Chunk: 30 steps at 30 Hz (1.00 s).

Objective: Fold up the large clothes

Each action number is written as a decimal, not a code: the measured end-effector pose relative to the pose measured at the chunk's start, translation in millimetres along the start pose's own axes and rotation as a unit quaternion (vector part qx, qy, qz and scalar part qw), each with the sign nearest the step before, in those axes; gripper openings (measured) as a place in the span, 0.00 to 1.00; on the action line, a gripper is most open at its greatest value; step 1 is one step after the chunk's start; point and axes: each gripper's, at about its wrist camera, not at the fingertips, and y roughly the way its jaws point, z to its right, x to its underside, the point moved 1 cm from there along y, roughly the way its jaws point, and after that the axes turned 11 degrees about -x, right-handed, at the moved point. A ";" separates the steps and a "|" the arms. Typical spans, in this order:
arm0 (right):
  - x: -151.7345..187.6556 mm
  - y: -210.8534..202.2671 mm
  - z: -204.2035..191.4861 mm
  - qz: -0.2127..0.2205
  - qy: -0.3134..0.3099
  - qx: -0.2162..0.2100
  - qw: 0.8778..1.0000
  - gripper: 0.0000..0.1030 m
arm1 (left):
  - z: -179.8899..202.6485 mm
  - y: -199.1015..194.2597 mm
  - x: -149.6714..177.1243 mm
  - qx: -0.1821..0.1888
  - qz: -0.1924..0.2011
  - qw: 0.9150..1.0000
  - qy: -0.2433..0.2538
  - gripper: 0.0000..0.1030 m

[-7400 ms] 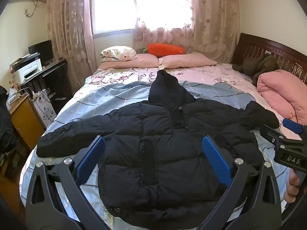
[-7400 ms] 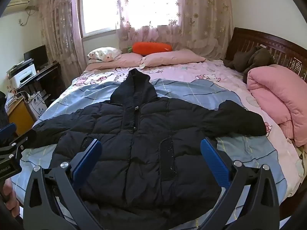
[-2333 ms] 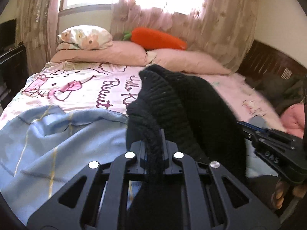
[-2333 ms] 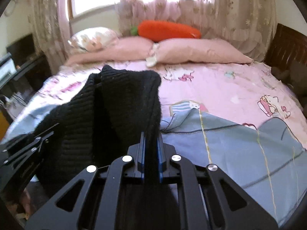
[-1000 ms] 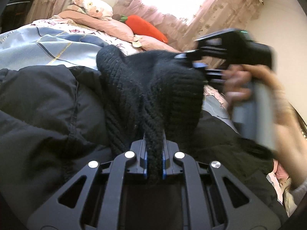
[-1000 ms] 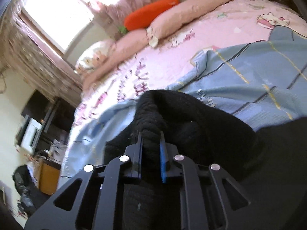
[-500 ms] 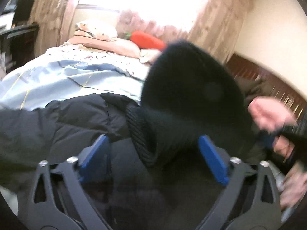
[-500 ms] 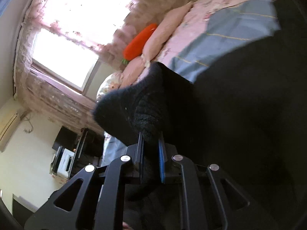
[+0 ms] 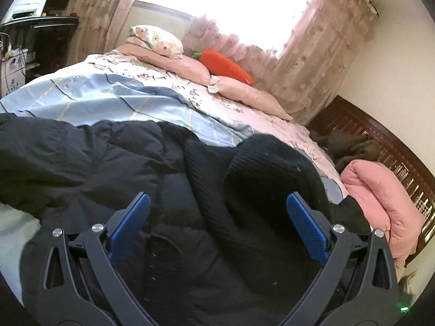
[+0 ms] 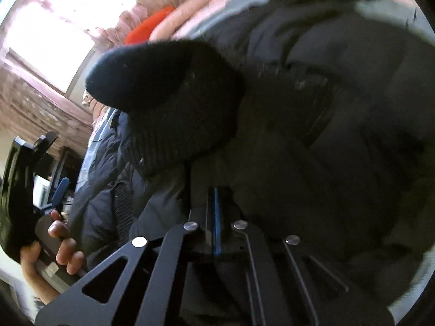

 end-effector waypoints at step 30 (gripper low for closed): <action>-42.5 100.1 -34.6 -0.157 -0.274 -0.013 0.949 0.02 | -18.0 67.0 56.2 -0.079 -0.065 0.992 0.074 0.98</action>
